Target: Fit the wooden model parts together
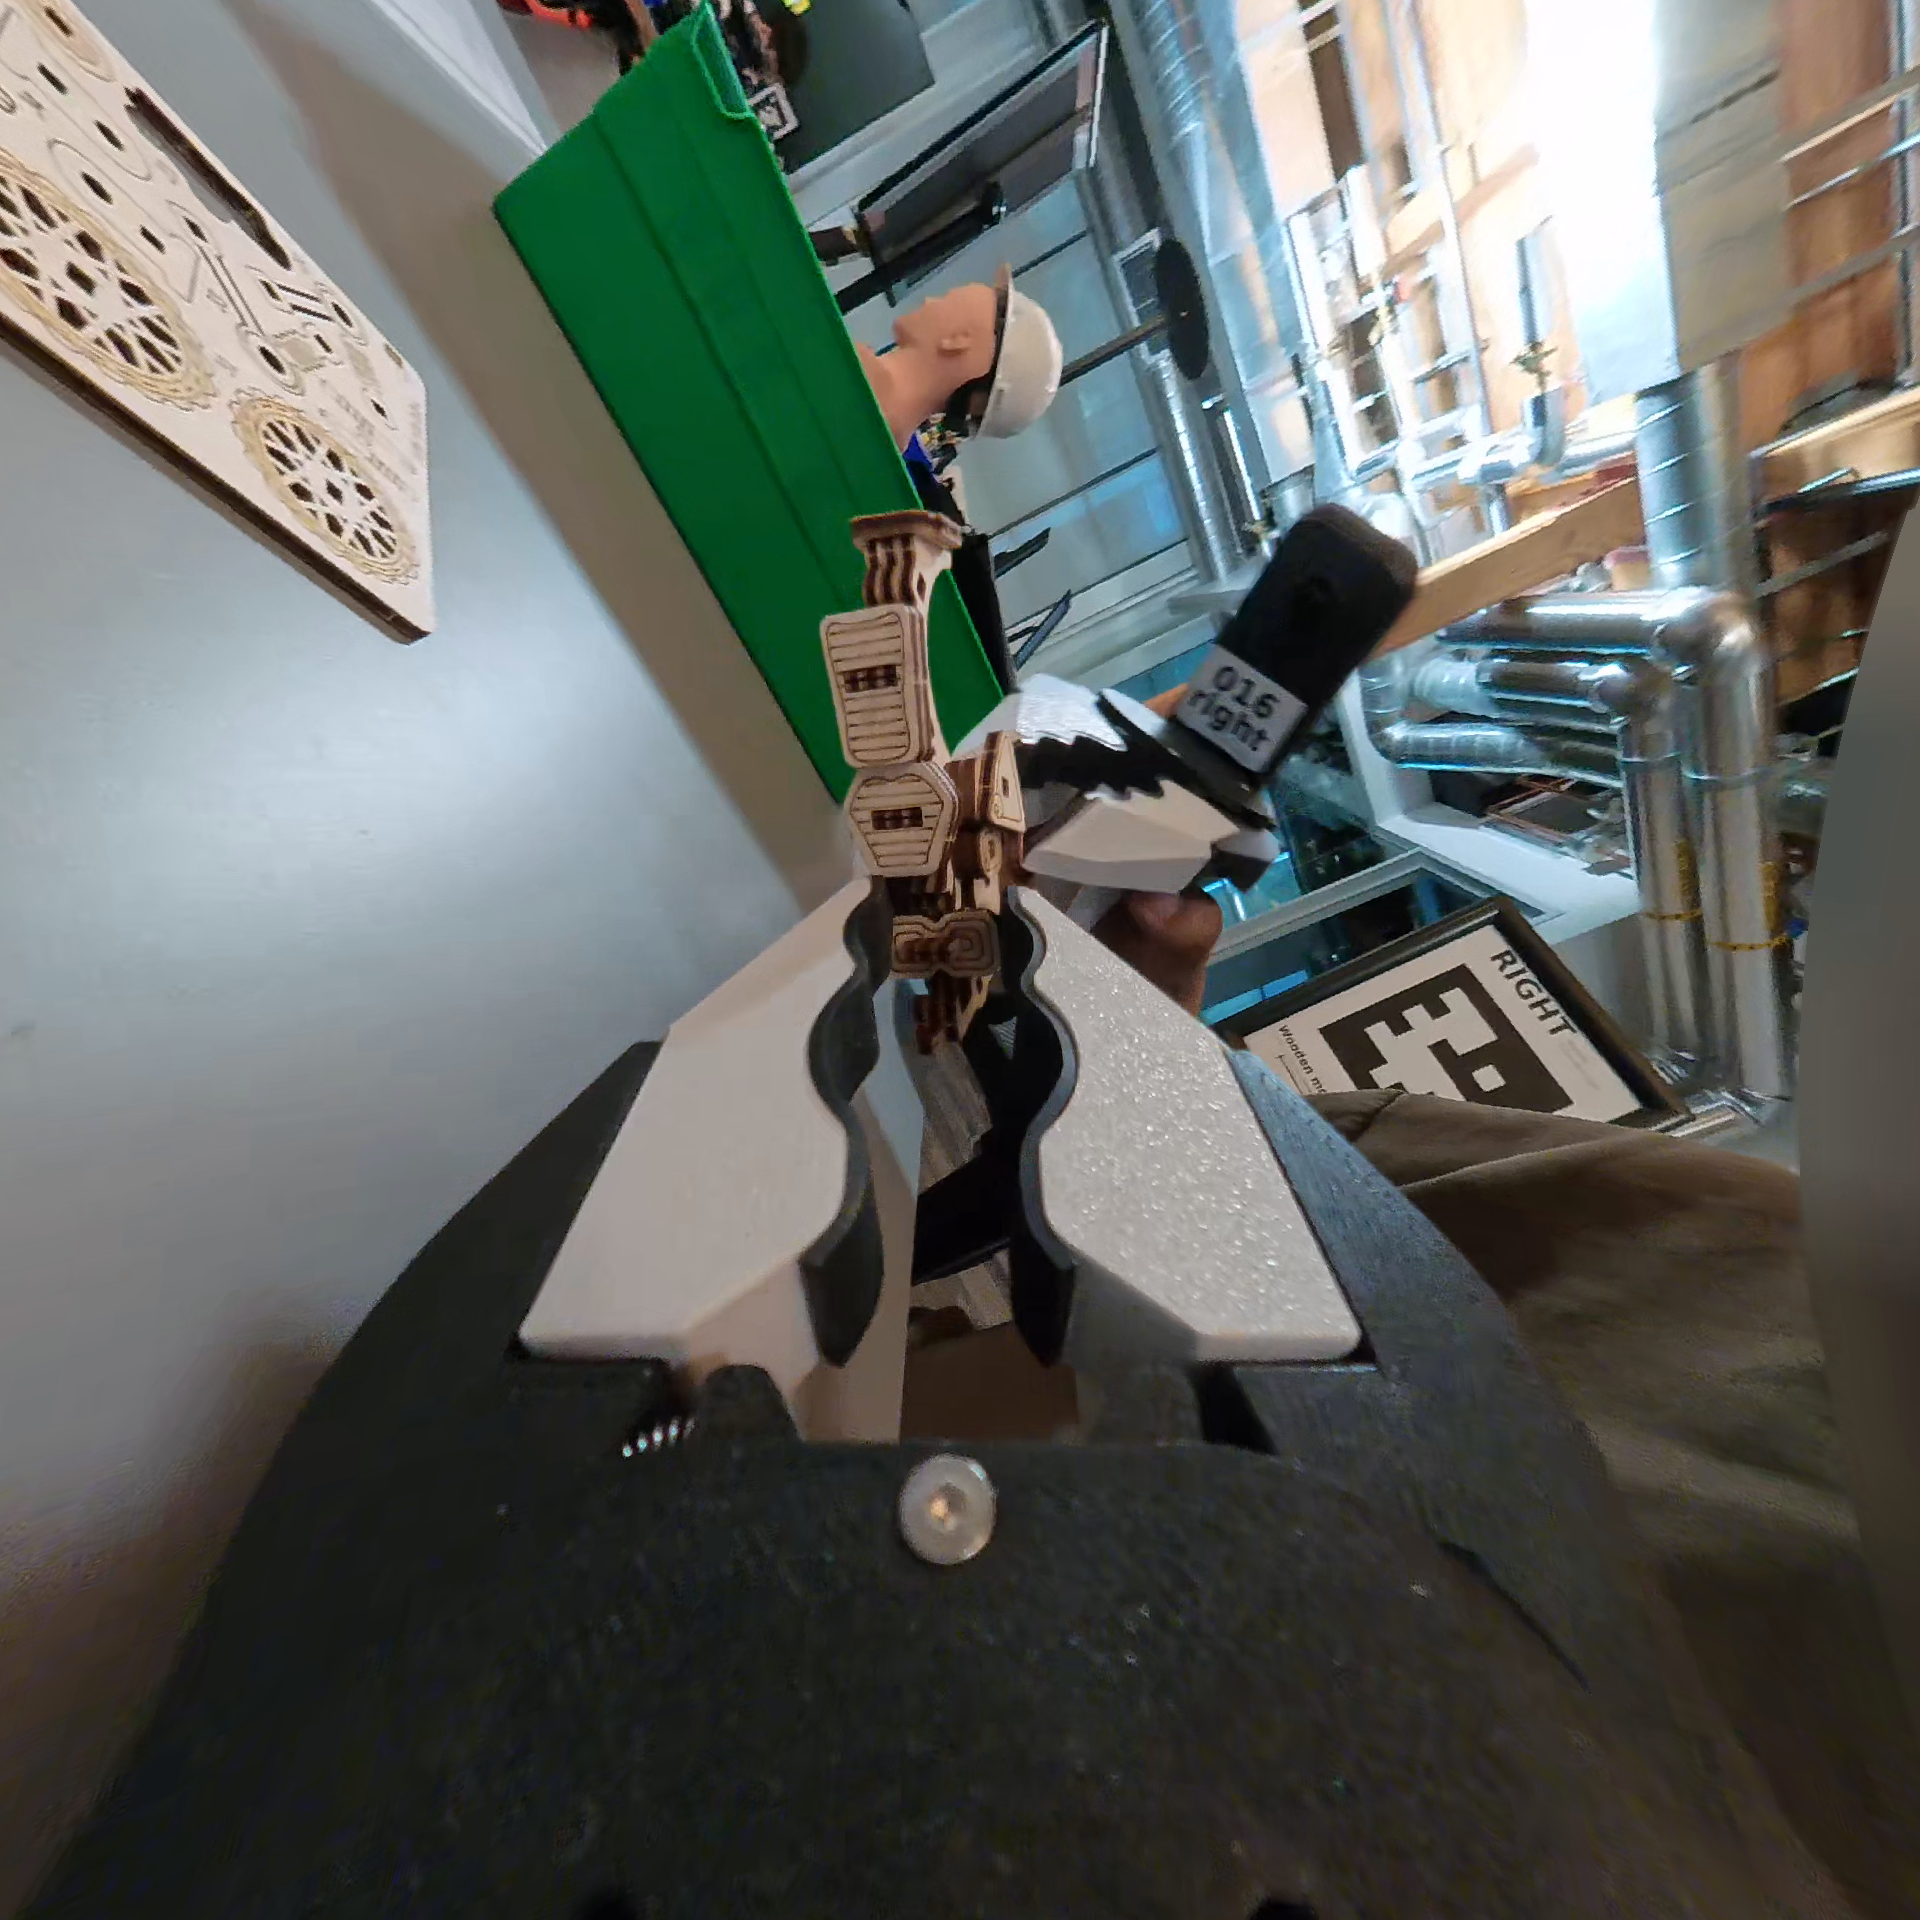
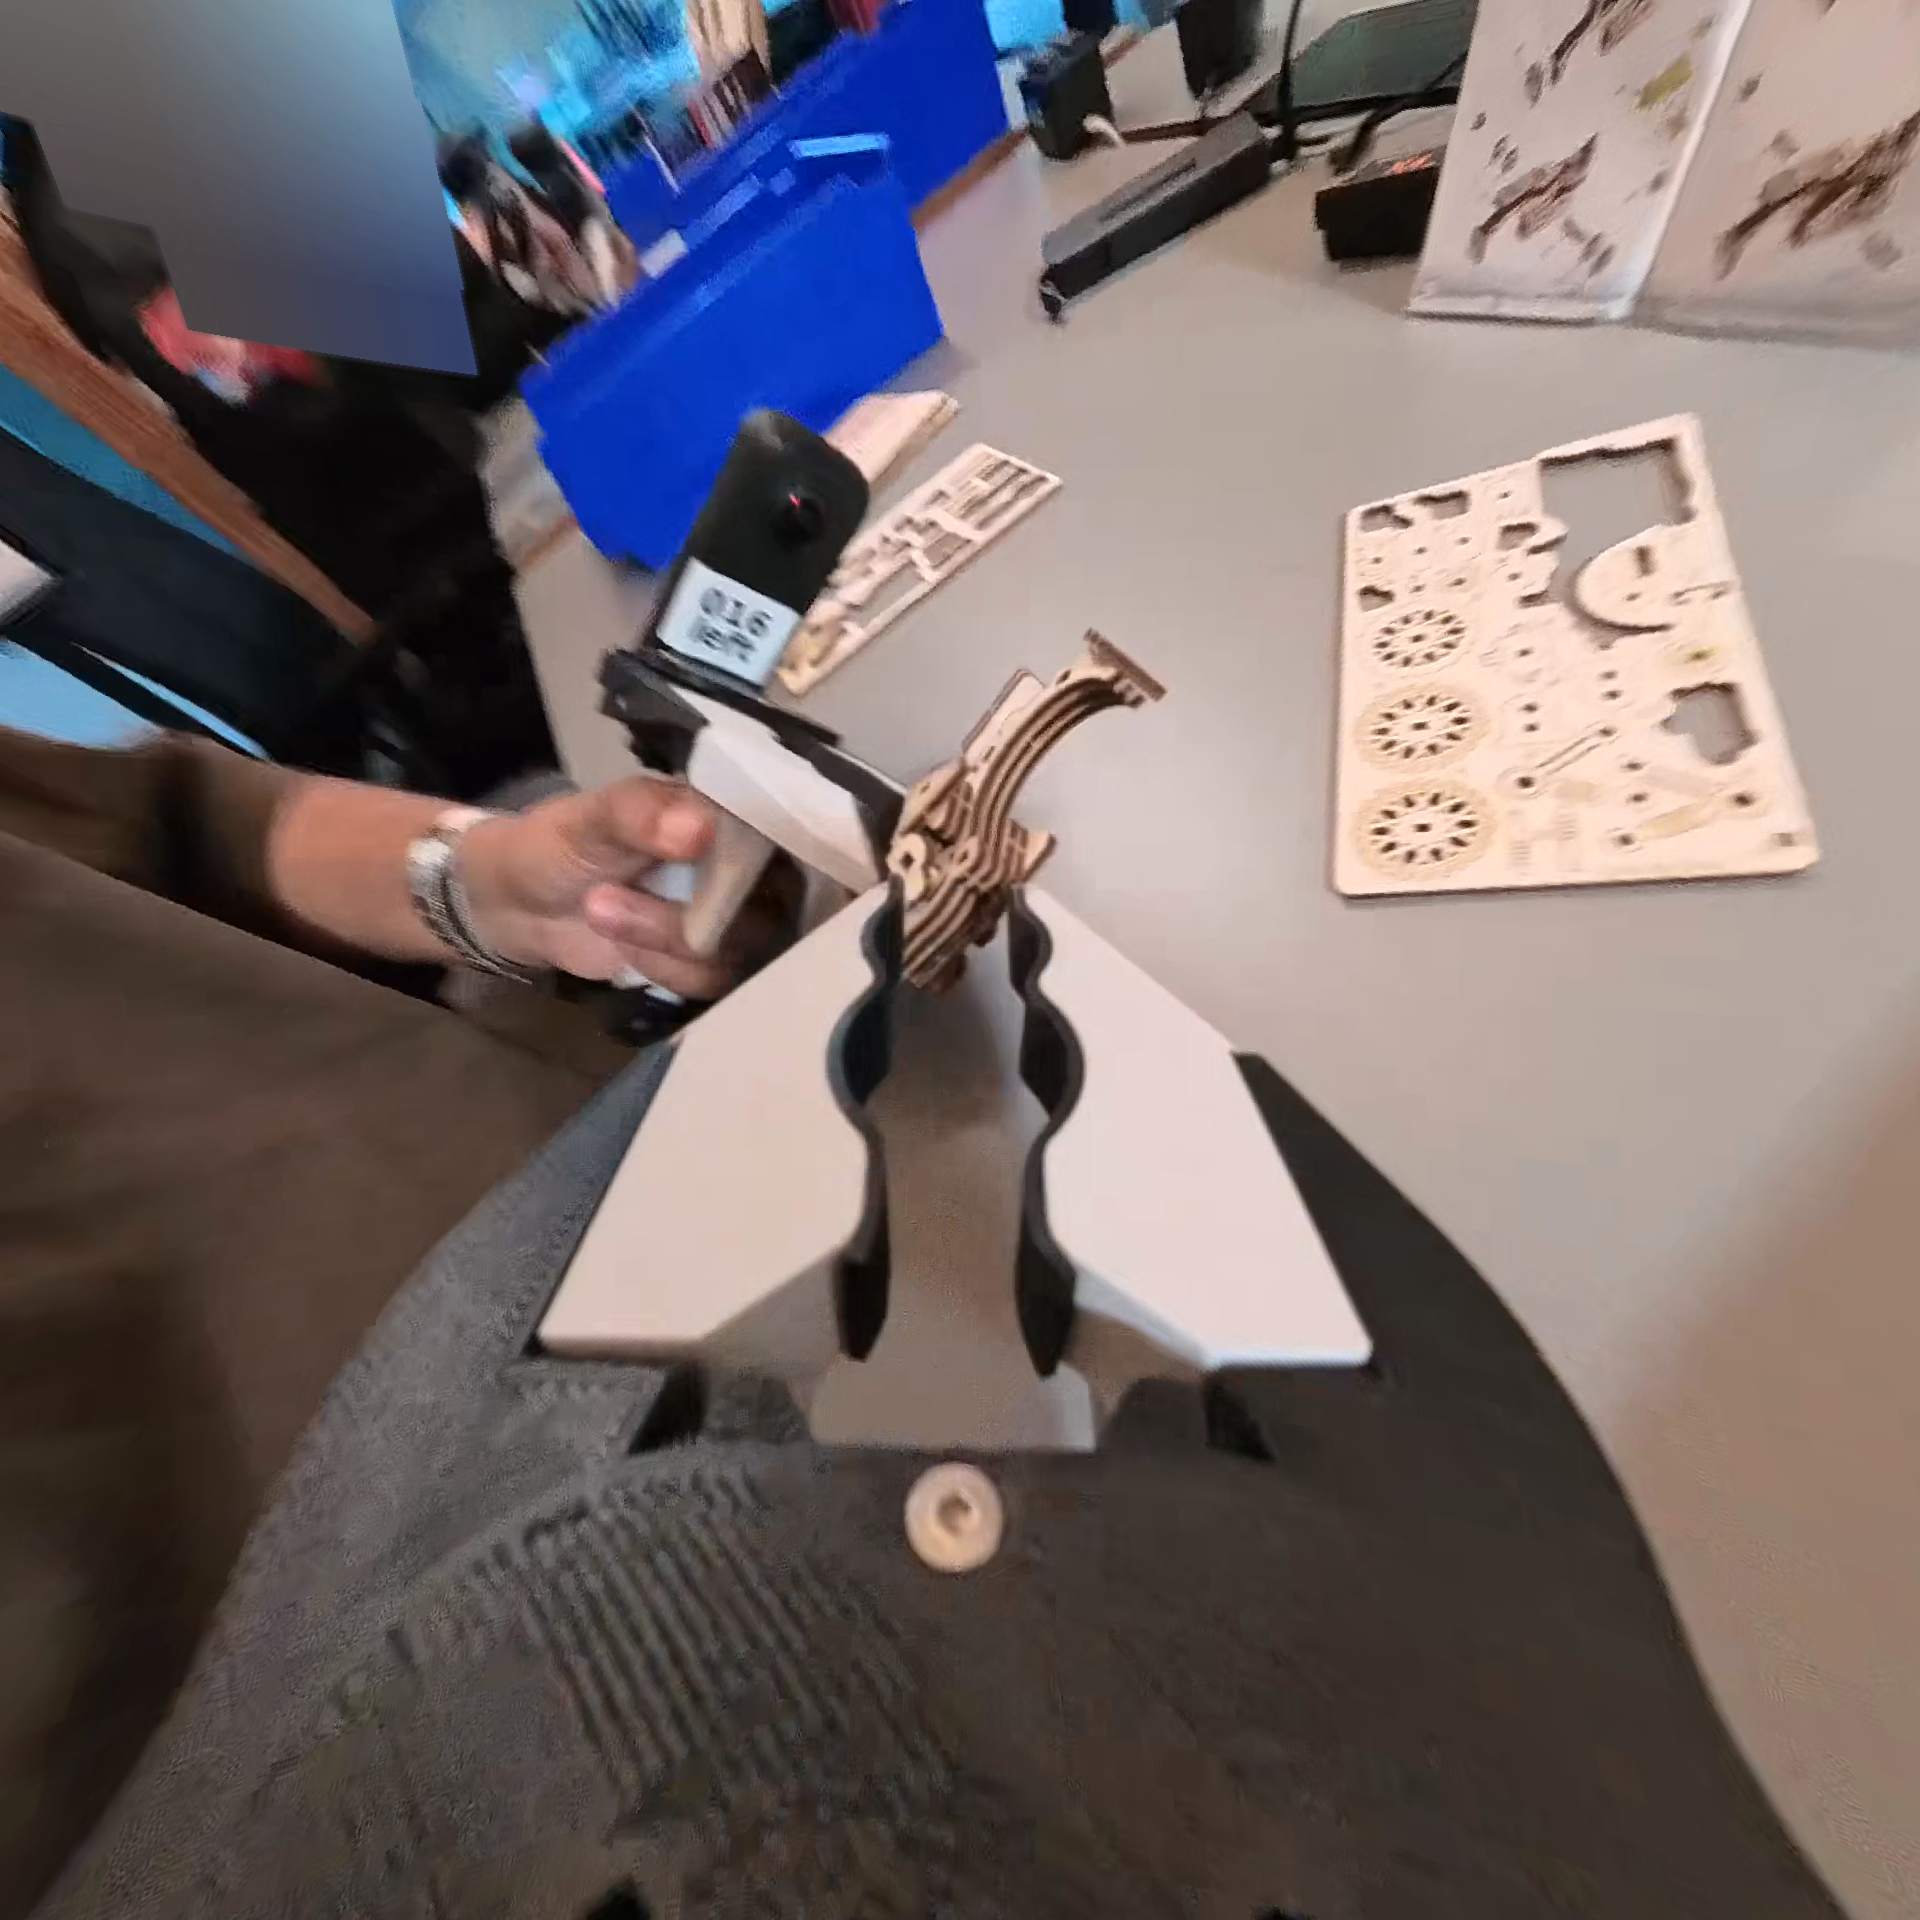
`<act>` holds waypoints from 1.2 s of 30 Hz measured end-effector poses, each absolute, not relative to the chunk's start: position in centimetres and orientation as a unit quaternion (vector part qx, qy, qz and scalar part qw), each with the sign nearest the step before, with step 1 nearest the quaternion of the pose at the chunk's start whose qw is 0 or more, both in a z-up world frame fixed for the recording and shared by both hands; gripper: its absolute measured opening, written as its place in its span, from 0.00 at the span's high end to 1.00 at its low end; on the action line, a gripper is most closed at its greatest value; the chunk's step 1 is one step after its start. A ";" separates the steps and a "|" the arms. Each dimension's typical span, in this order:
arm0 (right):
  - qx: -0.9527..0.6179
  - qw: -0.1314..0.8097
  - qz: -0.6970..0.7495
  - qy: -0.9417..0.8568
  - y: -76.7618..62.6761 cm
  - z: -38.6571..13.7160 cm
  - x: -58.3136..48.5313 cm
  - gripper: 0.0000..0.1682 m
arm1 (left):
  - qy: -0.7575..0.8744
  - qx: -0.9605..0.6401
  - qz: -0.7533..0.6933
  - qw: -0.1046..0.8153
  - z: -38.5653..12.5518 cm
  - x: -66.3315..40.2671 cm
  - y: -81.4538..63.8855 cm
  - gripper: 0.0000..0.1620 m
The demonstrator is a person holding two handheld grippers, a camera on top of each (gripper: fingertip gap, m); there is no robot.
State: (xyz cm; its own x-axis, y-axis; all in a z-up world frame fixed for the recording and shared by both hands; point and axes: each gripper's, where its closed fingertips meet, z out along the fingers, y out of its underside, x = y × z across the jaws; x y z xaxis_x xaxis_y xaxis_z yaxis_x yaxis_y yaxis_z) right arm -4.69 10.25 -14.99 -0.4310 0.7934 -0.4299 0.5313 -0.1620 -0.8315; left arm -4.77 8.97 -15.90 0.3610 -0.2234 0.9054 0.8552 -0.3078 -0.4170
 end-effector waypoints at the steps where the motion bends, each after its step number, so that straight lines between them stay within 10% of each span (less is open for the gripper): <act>1: -0.525 0.090 0.580 -0.617 10.1 -14.7 -4.6 0.89 | -0.248 -0.628 -0.509 0.534 -15.8 -4.7 9.0 0.89; 36: -0.534 -0.004 0.644 -0.548 9.7 -14.4 -4.4 0.89 | -0.171 -0.676 -0.415 0.584 -14.9 -3.9 8.9 0.89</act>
